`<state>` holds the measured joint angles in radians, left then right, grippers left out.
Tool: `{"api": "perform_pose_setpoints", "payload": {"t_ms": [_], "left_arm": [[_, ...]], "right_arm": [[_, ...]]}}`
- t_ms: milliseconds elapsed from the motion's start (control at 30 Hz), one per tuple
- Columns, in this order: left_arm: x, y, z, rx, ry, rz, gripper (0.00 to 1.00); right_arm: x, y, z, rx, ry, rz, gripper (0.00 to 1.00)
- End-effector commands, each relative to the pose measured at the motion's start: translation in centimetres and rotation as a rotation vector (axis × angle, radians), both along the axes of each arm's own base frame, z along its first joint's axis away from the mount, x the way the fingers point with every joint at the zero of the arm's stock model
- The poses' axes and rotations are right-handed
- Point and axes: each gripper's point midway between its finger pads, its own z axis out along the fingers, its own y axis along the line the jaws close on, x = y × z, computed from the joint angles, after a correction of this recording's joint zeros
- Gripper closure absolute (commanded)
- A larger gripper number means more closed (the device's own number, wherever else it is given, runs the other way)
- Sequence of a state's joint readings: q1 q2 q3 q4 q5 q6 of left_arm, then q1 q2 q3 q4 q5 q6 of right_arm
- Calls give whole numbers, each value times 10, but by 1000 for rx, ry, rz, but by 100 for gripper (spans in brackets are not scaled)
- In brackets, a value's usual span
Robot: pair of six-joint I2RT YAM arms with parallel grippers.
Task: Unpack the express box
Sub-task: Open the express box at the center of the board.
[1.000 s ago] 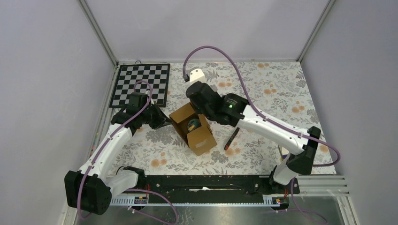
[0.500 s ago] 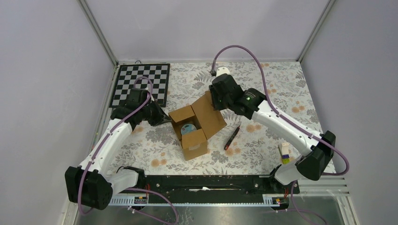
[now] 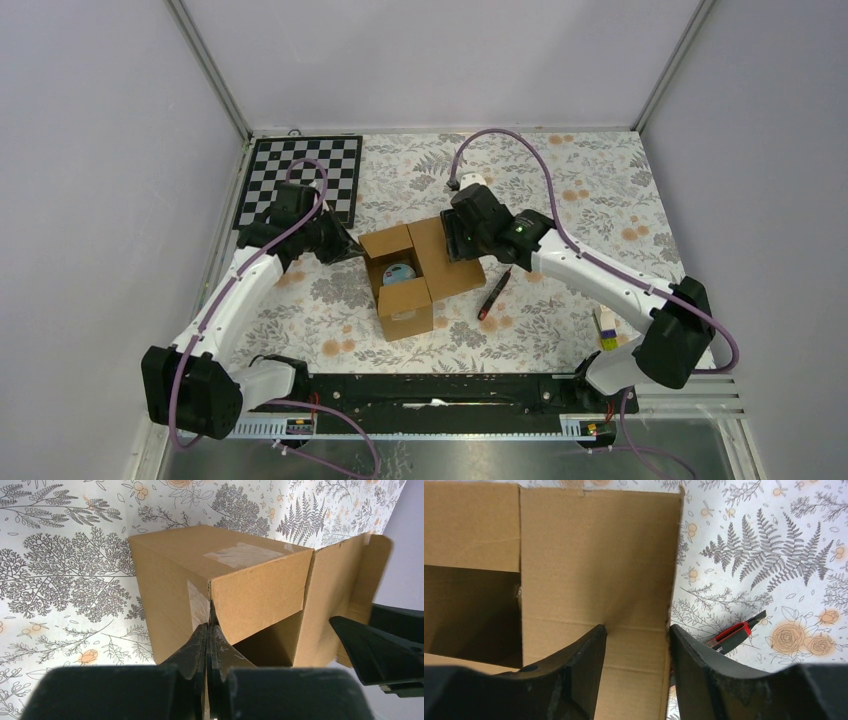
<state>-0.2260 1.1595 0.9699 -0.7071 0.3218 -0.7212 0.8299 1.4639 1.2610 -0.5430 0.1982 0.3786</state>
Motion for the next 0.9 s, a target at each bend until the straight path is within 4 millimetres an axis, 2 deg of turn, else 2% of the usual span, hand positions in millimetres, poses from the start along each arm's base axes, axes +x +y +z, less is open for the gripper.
{"api": "perform_pose_setpoints", "payload": {"t_ms": [0,100,200,300,400,567,633,700,767,867], "left_arm": [[12,-2,4,3,-55,-17,100],[13,-4,6,-8,-71,-32,100],[15,-5,13,-11,-88,-40,100],[17,-6,17,-13,-101,-46,98],[19,-6,20,-12,-110,-51,99],[20,-9,27,-22,-127,-66,100],[20,-9,28,-27,-129,-68,100],[20,-10,28,-29,-128,-69,100],[20,-11,28,-33,-126,-72,100],[20,-10,27,-31,-124,-73,100]], "right_arm": [[-10,6,-23,9,54,37,42],[-16,12,-23,60,72,43,30],[-12,11,-5,94,33,32,18],[-3,-4,24,48,-28,-17,15],[3,-13,63,35,-88,-47,15],[-6,0,126,28,-231,-23,15],[-20,18,149,3,-298,15,15],[-28,32,162,-31,-342,34,15],[-32,43,159,-74,-345,57,14],[-31,50,123,-162,-293,81,12]]}}
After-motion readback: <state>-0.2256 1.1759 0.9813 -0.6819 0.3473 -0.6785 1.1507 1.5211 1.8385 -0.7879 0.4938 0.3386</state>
